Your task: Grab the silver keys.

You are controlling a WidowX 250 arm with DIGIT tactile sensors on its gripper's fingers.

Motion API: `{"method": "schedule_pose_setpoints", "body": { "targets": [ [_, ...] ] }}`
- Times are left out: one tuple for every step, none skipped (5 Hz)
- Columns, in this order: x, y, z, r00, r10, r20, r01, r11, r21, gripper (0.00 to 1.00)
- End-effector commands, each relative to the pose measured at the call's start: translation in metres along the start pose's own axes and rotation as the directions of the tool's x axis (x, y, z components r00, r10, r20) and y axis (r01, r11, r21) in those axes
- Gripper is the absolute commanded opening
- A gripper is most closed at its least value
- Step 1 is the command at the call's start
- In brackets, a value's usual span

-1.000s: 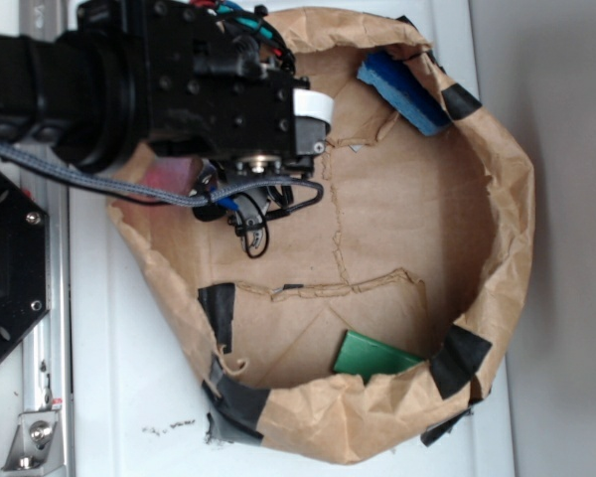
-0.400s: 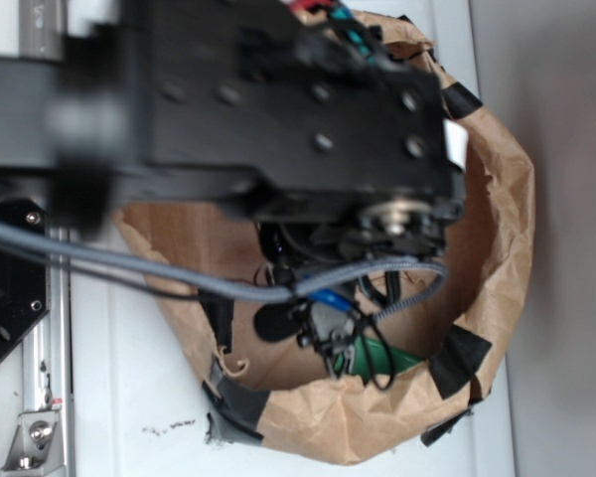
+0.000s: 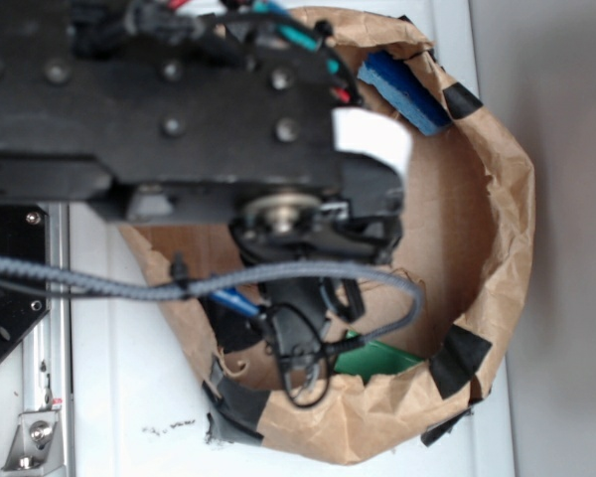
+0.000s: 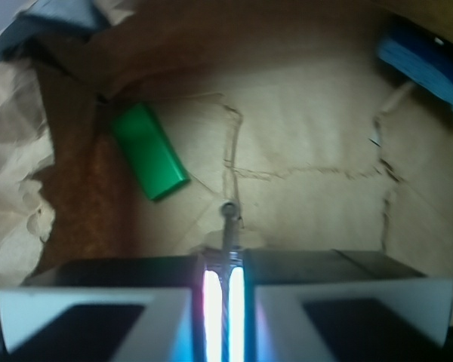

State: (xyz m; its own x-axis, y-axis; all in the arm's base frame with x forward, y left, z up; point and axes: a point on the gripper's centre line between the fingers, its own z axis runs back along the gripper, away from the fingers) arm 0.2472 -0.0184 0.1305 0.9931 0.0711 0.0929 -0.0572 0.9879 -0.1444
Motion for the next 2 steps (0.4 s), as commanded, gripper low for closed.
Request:
{"method": "schedule_pose_setpoints", "body": {
  "targets": [
    [0.0119, 0.0178, 0.0090, 0.989, 0.063, 0.136, -0.065, 0.998, 0.010, 0.00],
    [0.0157, 0.0213, 0.0038, 0.990, 0.098, 0.106, -0.102, 0.994, 0.025, 0.00]
  ]
}}
